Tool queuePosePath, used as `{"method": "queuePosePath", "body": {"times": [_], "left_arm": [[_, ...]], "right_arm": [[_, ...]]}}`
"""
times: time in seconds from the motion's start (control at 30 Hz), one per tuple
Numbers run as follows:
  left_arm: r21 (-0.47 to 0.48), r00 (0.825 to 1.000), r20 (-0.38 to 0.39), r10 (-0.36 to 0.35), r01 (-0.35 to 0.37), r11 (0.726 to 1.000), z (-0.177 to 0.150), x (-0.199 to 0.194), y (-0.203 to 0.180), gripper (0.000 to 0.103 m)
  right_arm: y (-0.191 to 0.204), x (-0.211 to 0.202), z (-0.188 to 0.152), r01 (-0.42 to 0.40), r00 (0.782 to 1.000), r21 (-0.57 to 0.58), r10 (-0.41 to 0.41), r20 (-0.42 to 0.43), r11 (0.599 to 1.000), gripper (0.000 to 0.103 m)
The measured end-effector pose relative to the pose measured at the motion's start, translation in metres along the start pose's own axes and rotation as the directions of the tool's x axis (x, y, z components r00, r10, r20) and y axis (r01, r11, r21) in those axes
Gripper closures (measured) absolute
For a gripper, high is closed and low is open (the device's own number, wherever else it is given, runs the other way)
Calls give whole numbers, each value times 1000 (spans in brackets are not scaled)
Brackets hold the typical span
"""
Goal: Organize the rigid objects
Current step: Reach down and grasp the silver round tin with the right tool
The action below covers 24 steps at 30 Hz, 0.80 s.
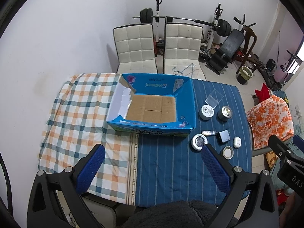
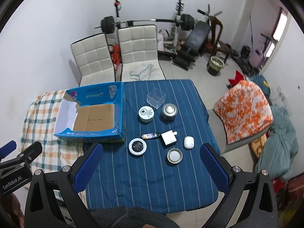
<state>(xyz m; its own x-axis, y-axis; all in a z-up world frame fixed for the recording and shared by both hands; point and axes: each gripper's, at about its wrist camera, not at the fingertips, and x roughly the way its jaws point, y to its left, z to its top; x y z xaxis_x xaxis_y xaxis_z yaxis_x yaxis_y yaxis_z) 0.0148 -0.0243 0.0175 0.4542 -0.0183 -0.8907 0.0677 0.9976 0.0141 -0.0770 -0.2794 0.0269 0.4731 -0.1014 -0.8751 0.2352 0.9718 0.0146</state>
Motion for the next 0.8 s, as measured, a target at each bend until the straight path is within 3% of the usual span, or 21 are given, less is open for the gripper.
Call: {"method": "queuePosePath", "body": {"times": [0.23,0.43,0.63,0.73,0.8], "left_arm": [[75,999,13,-31,30,997,32,47,-55,0],[132,1000,-10,-4,6,991,83,132,-115,0],[157,987,-127,103,-82,984,116,249,-164,0],[149,977,-167,134,-109,983,119,285,-177,0],[155,971,-179,160,-133,979,121,304,-183,0]], "right_arm": [[-61,96,36,21,996,75,-14,-94,997,0],[-89,236,82,35,977,101,-13,-212,994,0],[-110,377,109,56,933,156,4,-360,986,4],[-114,428,109,34,904,205,58,-424,978,6],[-111,452,107,22,885,230,88,-458,973,13]]}}
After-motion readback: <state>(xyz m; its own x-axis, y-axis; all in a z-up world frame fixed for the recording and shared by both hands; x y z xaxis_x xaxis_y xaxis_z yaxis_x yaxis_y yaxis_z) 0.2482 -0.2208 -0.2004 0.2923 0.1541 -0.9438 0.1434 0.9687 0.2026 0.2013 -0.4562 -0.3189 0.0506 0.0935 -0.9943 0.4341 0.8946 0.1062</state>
